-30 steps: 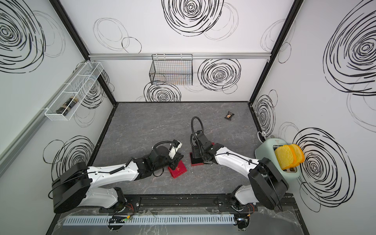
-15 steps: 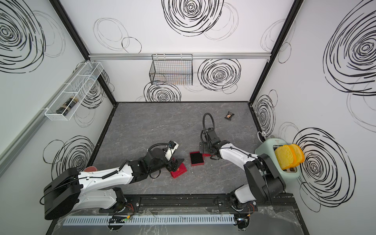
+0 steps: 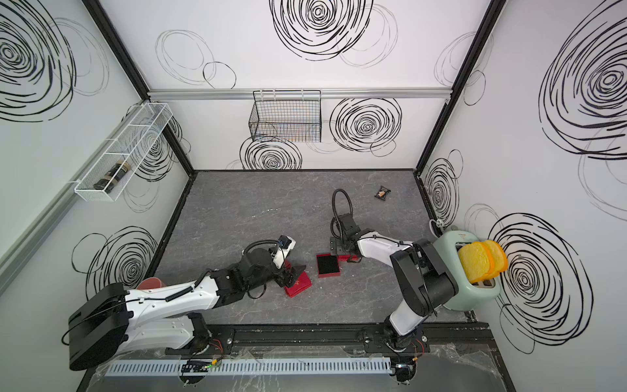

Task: Take the necklace out of the lift-off lid jewelry box
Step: Pick up the lid from the center of the board.

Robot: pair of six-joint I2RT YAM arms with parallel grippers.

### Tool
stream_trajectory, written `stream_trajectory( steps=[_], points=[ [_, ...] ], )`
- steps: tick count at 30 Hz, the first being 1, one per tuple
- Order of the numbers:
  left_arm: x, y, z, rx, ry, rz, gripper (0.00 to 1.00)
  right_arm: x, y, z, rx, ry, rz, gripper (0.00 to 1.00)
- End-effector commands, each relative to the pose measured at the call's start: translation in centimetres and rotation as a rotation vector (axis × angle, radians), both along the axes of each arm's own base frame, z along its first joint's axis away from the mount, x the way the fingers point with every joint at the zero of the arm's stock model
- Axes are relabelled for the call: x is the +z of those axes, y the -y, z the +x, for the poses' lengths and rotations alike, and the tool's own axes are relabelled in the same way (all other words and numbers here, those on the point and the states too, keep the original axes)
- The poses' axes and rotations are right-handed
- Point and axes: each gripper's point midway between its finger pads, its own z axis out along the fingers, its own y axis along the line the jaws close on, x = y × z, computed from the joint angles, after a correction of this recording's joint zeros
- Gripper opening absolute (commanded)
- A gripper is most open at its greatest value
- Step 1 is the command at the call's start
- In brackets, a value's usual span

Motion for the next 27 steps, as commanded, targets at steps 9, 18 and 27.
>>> stream_trajectory(
  steps=[9, 18, 27],
  points=[
    [0.3, -0.2, -0.2, -0.005, 0.022, -0.008, 0.84, 0.4, 0.7, -0.3, -0.035, -0.015, 0.020, 0.81],
    [-0.7, 0.2, -0.2, -0.010, 0.004, -0.011, 0.82, 4.8, -1.0, -1.6, 0.008, 0.048, 0.146, 0.80],
    [-1.9, 1.4, -0.2, -0.038, -0.014, -0.002, 0.77, 5.0, -4.1, -5.3, 0.062, 0.015, 0.260, 0.80]
  ],
)
